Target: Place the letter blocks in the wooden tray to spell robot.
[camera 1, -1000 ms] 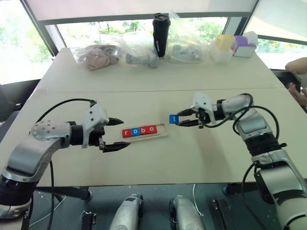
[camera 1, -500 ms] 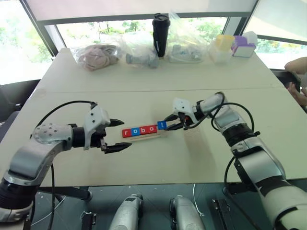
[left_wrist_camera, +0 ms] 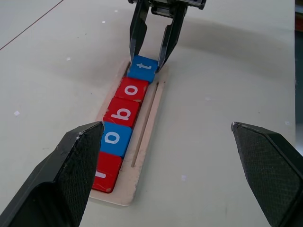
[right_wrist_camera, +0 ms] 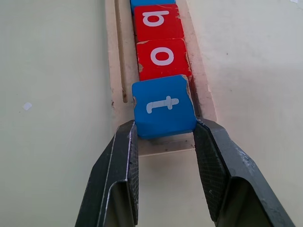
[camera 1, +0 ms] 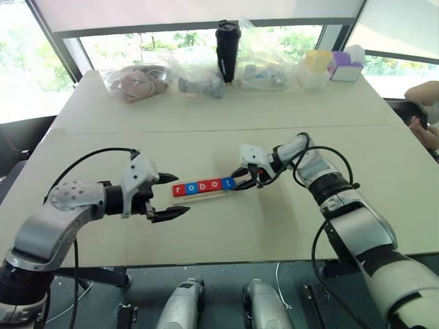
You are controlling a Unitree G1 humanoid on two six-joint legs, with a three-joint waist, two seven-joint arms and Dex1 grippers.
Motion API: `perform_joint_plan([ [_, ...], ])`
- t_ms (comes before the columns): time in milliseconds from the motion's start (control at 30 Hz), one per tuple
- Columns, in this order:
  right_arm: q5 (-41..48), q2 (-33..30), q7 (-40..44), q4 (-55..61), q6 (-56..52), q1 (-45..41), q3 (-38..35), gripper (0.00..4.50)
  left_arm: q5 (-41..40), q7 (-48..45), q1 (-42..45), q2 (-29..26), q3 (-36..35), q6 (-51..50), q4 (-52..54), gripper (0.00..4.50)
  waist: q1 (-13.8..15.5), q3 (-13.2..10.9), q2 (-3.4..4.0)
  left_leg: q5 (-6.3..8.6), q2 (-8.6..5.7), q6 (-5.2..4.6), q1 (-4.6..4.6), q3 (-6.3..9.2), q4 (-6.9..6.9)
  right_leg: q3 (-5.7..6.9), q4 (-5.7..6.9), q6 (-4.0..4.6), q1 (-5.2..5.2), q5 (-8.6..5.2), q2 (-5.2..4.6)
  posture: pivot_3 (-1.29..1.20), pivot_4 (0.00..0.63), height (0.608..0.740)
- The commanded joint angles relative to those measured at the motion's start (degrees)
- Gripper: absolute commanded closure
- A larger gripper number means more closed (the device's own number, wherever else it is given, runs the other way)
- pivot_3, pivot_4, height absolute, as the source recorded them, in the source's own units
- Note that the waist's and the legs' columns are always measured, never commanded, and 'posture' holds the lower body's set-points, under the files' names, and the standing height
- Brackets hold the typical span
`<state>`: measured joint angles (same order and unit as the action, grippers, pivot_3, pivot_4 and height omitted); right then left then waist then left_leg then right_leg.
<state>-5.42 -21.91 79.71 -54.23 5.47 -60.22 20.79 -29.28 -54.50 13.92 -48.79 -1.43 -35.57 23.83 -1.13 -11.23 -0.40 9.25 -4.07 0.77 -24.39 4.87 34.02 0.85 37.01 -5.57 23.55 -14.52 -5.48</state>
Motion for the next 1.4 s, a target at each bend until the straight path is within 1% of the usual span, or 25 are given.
perform_joint_plan([
  [33,0.8,0.2,0.7,-0.1,-0.4,-2.2,-1.9,3.39,-0.5,0.4,0.5,0.2,-1.3,0.5,1.7,0.00,0.0,0.0,0.00,0.00,0.00,0.01,0.00,0.00,0.00,-0.01,0.03,0.00,0.01,0.00,0.00,0.00,0.150,0.740],
  [300,0.7,1.3,-0.8,-2.2,-0.8,-3.4,-3.5,3.39,0.0,0.5,1.1,0.7,-0.7,0.7,1.3,0.00,0.0,0.0,0.00,-0.01,0.00,0.02,0.00,-0.01,0.00,-0.05,0.06,0.00,0.04,0.00,0.02,0.00,0.150,0.740],
  [1100,-0.4,1.9,-0.6,-4.5,0.3,-3.7,-3.2,3.39,-0.1,1.4,0.8,1.1,-0.8,0.8,1.6,0.00,0.0,0.0,0.00,-0.01,0.00,0.02,0.00,-0.04,0.00,-0.09,0.06,0.00,0.06,0.00,0.02,0.00,0.150,0.740],
  [1167,-0.3,2.1,-0.7,-4.6,0.3,-3.9,-3.4,2.33,0.0,1.4,0.8,1.2,-0.7,0.8,1.6,0.00,0.0,0.0,0.00,-0.01,0.00,0.02,0.00,-0.04,0.00,-0.09,0.06,0.00,0.06,0.00,0.03,0.00,0.150,0.740],
  [1233,-0.1,2.3,-1.0,-4.7,0.2,-4.1,-3.6,1.47,-0.1,1.4,0.8,1.2,-0.8,0.7,1.6,0.00,0.0,0.0,0.00,-0.01,0.00,0.02,0.00,-0.04,0.00,-0.09,0.06,0.00,0.06,0.00,0.03,0.00,0.150,0.740],
  [1300,0.2,2.5,-1.5,-4.5,0.2,-4.2,-4.1,0.38,-0.1,1.5,0.7,1.1,-0.9,0.7,1.7,0.00,0.0,0.0,0.00,-0.01,0.00,0.02,0.00,-0.04,0.00,-0.09,0.07,0.00,0.06,0.00,0.03,0.00,0.150,0.740],
  [1333,0.4,2.5,-1.6,-4.3,0.2,-4.2,-4.4,0.02,-0.1,1.5,0.7,1.1,-0.9,0.7,1.7,0.00,0.0,0.0,0.00,-0.01,0.00,0.02,0.00,-0.04,0.00,-0.09,0.07,0.00,0.06,0.00,0.03,0.00,0.150,0.740],
  [1400,0.9,2.0,-2.2,-3.5,0.0,-4.2,-5.4,0.02,-0.1,1.5,0.6,1.1,-0.9,0.6,1.7,0.00,0.0,0.0,0.00,-0.01,0.00,0.02,0.00,-0.04,0.00,-0.09,0.07,0.00,0.06,0.00,0.03,0.00,0.150,0.740],
])
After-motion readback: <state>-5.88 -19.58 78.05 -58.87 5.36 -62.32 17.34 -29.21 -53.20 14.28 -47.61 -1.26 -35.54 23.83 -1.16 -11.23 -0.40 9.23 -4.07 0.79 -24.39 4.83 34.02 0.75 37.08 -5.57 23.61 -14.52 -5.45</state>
